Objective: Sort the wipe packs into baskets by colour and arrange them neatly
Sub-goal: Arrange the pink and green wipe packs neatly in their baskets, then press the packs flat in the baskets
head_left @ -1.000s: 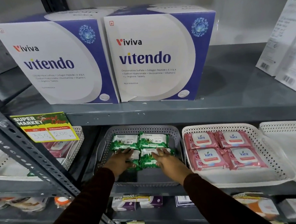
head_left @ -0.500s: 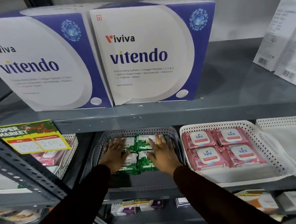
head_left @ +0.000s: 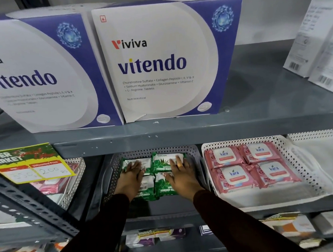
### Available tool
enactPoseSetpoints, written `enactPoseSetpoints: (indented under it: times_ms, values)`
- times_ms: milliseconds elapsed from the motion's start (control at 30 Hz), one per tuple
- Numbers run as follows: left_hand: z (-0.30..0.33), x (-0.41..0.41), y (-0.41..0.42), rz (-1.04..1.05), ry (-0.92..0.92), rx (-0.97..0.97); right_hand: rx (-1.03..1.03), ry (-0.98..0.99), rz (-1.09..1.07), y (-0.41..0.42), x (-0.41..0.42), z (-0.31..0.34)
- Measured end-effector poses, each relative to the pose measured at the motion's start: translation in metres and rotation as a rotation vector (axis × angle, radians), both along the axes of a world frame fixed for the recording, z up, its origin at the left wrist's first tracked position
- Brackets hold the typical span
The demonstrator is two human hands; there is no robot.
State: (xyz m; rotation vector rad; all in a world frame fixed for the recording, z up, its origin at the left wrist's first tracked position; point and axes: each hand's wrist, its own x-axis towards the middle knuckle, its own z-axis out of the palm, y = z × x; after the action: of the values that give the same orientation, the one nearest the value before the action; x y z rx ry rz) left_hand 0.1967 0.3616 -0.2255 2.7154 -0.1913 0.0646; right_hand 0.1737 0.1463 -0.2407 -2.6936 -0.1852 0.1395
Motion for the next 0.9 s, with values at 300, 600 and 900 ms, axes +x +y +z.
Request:
enactPoseSetpoints:
  times_ms: [300,600,900]
  values:
    - [0.039,-0.014,-0.097,-0.058,-0.059,-0.057,0.638,-0.169,-0.011,-0.05,-0.019,0.065]
    - [0.032,-0.055,-0.287,-0.322,-0.126,-0.045,0.186,-0.352,-0.335,-0.257,-0.052,0.048]
    - [0.001,-0.039,-0.329,-0.192,0.115,0.19,-0.227,-0.006,-0.07,-0.311,-0.05,0.012]
